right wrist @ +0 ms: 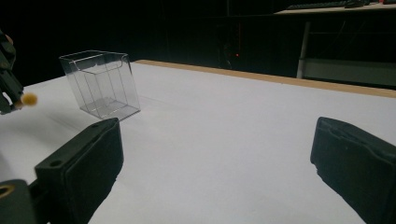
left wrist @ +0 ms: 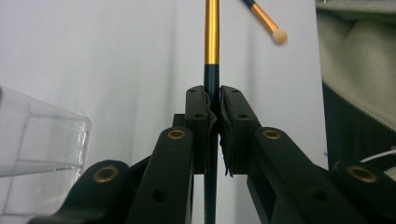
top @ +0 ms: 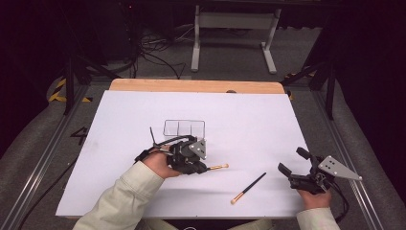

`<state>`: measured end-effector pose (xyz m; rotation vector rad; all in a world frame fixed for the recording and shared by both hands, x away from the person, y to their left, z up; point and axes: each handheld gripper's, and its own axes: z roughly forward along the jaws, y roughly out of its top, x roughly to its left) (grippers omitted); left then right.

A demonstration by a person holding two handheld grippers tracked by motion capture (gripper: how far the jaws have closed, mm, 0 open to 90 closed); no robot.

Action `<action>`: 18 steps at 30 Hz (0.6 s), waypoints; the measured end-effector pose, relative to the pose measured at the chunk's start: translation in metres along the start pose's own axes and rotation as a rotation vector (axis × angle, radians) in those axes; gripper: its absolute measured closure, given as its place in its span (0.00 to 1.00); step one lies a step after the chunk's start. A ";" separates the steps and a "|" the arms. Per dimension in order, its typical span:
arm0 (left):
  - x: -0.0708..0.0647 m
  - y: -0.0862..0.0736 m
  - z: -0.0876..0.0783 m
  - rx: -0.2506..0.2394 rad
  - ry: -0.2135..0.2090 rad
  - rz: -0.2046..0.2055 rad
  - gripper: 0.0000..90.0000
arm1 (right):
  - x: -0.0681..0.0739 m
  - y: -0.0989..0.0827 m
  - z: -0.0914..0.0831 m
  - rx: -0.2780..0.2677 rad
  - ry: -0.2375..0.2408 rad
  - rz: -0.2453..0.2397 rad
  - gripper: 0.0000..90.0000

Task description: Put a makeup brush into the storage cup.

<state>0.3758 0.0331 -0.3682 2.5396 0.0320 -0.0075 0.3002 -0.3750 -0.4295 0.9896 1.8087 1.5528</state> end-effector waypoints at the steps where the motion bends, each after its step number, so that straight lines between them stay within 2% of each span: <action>1: 0.000 0.000 -0.003 -0.020 0.002 -0.003 0.92 | 0.000 0.000 0.000 0.000 -0.001 -0.001 0.03; 5: 0.001 -0.002 -0.011 -0.100 0.018 -0.005 0.92 | 0.000 0.000 0.000 0.001 -0.002 -0.001 0.03; 9: 0.003 -0.004 -0.016 -0.157 0.026 -0.011 0.92 | 0.000 0.000 0.000 0.004 -0.003 -0.005 0.03; 12: 0.004 -0.005 -0.021 -0.204 0.024 -0.026 0.92 | 0.000 0.000 0.000 0.004 -0.003 -0.005 0.03; 15: 0.005 -0.006 -0.023 -0.227 0.018 -0.027 0.92 | 0.000 0.000 0.000 0.005 -0.003 -0.005 0.03; 18: 0.006 -0.009 -0.028 -0.290 0.016 -0.045 0.92 | 0.000 0.000 0.000 0.004 -0.004 -0.007 0.03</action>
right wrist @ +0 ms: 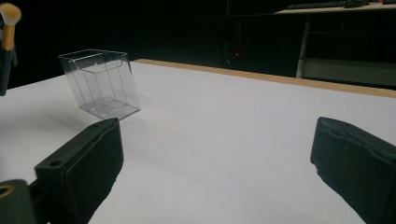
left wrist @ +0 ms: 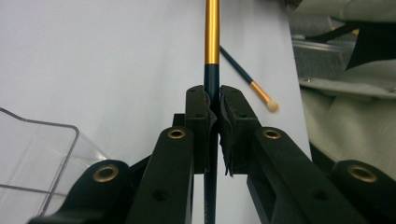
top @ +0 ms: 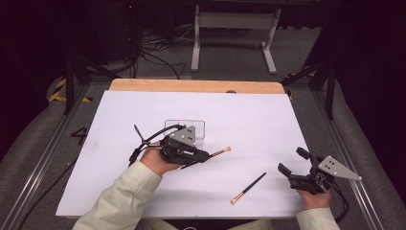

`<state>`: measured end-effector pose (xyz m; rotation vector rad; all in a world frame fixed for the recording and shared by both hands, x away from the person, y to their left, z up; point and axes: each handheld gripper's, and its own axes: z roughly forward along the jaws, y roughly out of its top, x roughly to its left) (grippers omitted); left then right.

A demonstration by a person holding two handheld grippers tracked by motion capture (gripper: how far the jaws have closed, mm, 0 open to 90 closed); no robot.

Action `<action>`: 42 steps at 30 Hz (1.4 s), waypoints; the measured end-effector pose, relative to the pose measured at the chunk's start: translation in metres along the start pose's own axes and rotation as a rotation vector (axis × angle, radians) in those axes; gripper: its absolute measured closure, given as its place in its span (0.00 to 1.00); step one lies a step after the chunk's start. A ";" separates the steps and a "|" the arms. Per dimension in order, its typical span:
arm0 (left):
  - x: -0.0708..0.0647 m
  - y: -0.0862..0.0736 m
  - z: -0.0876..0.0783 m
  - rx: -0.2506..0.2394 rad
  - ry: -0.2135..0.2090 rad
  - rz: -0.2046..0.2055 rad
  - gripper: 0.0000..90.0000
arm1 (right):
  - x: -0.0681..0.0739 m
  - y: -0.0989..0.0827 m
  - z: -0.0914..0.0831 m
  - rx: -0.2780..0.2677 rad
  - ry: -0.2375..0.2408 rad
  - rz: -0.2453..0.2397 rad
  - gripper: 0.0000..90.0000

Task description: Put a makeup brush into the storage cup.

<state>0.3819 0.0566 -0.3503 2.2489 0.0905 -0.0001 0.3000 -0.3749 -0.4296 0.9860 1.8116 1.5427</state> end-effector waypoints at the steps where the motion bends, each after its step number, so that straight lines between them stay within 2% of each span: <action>1: 0.000 0.000 -0.001 -0.016 0.003 -0.007 0.92 | 0.000 0.000 0.000 0.000 0.000 -0.001 0.03; 2: 0.000 0.000 -0.001 -0.016 0.003 -0.007 0.92 | 0.000 0.000 0.000 0.000 0.000 -0.001 0.03; 4: 0.001 -0.001 -0.005 -0.052 -0.002 -0.005 0.92 | 0.000 0.000 0.000 0.000 0.000 -0.001 0.03; 5: 0.001 -0.002 -0.008 -0.089 0.001 -0.006 0.92 | 0.000 0.000 0.000 0.000 0.001 -0.001 0.03; 7: 0.002 -0.003 -0.009 -0.105 0.003 -0.007 0.92 | 0.000 0.000 0.000 0.002 0.002 0.000 0.03; 8: 0.003 -0.005 -0.013 -0.150 0.010 -0.016 0.92 | 0.000 0.000 0.000 0.002 0.002 -0.002 0.03; 9: 0.003 -0.005 -0.013 -0.150 0.010 -0.016 0.92 | 0.000 0.000 0.000 0.002 0.002 -0.002 0.03; 14: 0.006 -0.009 -0.020 -0.236 0.030 -0.035 0.92 | 0.000 0.000 0.000 0.003 0.002 0.000 0.03; 15: 0.006 -0.010 -0.021 -0.249 0.019 -0.035 0.92 | 0.000 0.000 0.000 0.004 0.002 -0.001 0.03; 17: 0.007 -0.012 -0.022 -0.277 0.023 -0.016 0.92 | 0.000 0.000 0.000 0.004 0.004 -0.001 0.03; 24: 0.010 -0.021 -0.025 -0.394 0.035 -0.007 0.92 | 0.001 0.000 0.000 0.005 0.004 0.000 0.03; 30: 0.015 -0.026 -0.028 -0.449 0.038 -0.040 0.92 | 0.001 0.000 0.001 0.004 0.005 0.000 0.03; 36: 0.017 -0.030 -0.033 -0.484 0.109 -0.056 0.92 | 0.001 0.000 0.001 0.006 0.005 -0.002 0.03; 42: 0.020 -0.031 -0.033 -0.489 0.142 -0.068 0.92 | 0.001 -0.001 0.001 0.009 0.007 0.000 0.03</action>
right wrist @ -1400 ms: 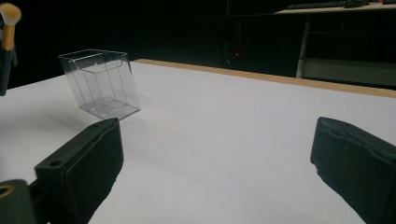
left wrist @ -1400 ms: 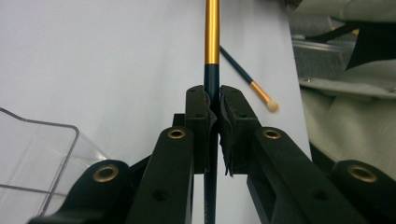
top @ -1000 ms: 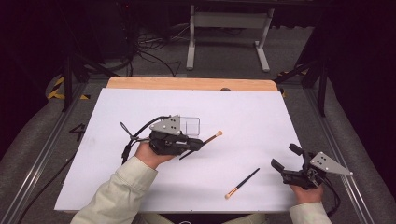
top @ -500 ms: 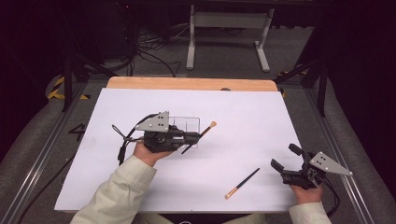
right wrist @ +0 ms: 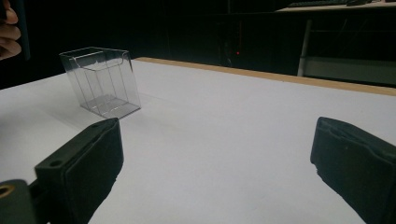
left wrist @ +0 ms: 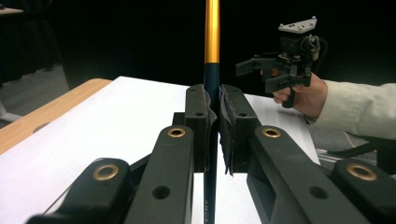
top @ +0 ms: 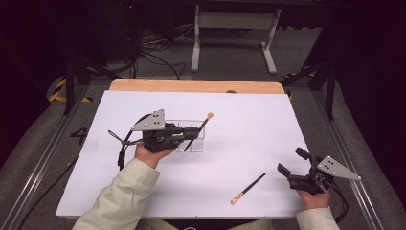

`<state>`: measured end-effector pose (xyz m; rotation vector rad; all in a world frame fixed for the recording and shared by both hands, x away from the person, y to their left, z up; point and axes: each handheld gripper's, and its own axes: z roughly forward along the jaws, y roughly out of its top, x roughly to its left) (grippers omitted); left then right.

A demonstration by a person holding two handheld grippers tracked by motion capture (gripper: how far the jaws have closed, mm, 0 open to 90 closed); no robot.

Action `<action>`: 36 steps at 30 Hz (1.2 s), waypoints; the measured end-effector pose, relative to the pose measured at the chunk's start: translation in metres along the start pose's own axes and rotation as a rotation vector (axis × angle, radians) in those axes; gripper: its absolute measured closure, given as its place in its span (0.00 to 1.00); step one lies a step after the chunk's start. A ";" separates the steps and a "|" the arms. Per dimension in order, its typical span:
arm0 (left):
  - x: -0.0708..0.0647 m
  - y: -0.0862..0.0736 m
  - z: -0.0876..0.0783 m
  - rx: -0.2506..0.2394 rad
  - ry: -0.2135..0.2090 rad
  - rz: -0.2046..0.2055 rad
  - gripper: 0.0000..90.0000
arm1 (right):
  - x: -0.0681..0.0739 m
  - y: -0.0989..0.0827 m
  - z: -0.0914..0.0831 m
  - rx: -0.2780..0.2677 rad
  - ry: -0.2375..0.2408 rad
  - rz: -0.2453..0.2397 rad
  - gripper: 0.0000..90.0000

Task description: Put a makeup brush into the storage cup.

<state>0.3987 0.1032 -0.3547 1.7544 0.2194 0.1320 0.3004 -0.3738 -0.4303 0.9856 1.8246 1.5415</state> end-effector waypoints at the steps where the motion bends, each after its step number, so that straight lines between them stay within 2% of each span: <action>1: 0.000 0.000 0.000 -0.001 0.012 0.003 0.92 | 0.000 0.000 0.000 0.001 0.000 -0.001 0.03; 9: 0.007 -0.001 -0.001 -0.028 0.035 -0.017 0.92 | 0.000 -0.001 -0.002 0.004 -0.006 0.002 0.03; 14: 0.013 -0.001 0.001 -0.040 0.075 -0.016 0.92 | 0.000 -0.002 -0.004 0.006 -0.013 0.007 0.03; 20: 0.019 -0.003 0.001 -0.065 0.101 -0.047 0.92 | -0.001 -0.003 -0.007 0.003 -0.018 0.008 0.03; 28: 0.026 -0.007 0.000 -0.098 0.137 -0.047 0.92 | -0.001 -0.004 -0.010 0.002 -0.027 0.011 0.03; 36: 0.030 -0.008 0.000 -0.121 0.167 -0.010 0.92 | -0.001 -0.005 -0.015 0.000 -0.034 0.018 0.03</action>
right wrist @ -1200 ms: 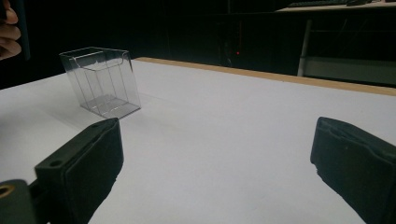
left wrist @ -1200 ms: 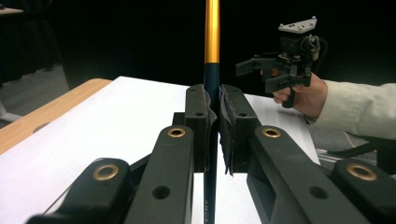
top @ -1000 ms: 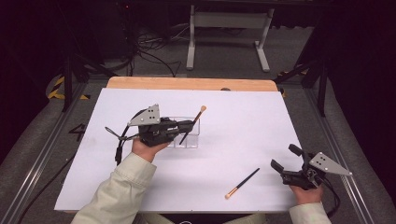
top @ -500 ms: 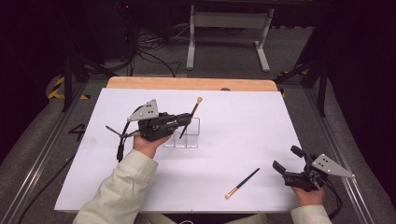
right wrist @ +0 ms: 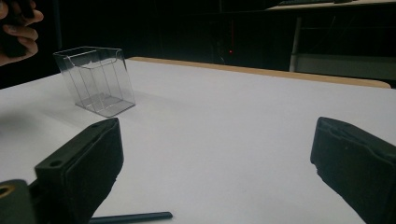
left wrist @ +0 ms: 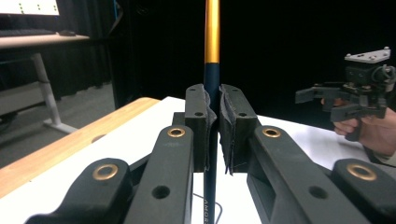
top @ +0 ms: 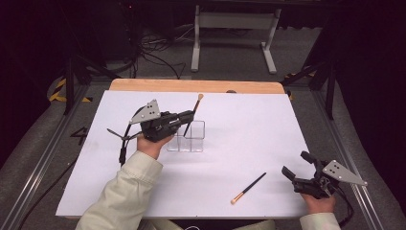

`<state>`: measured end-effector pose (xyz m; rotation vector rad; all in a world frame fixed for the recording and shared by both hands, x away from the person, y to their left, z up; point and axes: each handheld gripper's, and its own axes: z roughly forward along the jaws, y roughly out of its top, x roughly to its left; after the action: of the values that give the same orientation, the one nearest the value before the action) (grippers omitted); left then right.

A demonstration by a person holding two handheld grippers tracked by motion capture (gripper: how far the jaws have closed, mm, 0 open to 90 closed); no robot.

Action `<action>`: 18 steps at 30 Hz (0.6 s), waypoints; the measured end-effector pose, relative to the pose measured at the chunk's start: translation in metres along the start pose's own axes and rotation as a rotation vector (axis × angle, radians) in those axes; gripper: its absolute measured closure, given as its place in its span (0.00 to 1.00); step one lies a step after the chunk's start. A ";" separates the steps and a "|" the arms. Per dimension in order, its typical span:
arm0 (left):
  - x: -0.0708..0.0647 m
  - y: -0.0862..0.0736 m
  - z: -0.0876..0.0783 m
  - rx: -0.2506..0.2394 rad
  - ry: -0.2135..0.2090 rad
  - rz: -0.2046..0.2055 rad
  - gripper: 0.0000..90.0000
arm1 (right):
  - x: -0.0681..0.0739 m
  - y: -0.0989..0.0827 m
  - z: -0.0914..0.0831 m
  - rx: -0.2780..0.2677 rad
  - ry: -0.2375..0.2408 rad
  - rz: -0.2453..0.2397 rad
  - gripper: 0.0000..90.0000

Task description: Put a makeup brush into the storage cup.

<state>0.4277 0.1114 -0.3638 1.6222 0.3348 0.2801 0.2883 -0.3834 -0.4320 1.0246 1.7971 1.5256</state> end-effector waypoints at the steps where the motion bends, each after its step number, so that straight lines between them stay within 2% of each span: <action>1: 0.001 0.000 0.000 -0.005 0.005 0.003 0.92 | 0.000 0.000 0.000 -0.001 -0.002 0.000 0.03; 6: 0.004 -0.002 0.001 -0.010 0.023 0.014 0.92 | 0.000 -0.001 -0.003 -0.001 -0.007 0.004 0.03; 13: 0.013 -0.006 0.001 -0.021 0.040 -0.004 0.92 | -0.001 -0.002 -0.005 -0.001 -0.013 0.004 0.03; 18: 0.020 -0.013 0.002 -0.002 0.052 -0.024 0.92 | 0.000 -0.002 -0.005 0.001 -0.011 0.008 0.03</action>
<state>0.4465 0.1175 -0.3769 1.6102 0.3931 0.3049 0.2838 -0.3866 -0.4331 1.0403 1.7877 1.5215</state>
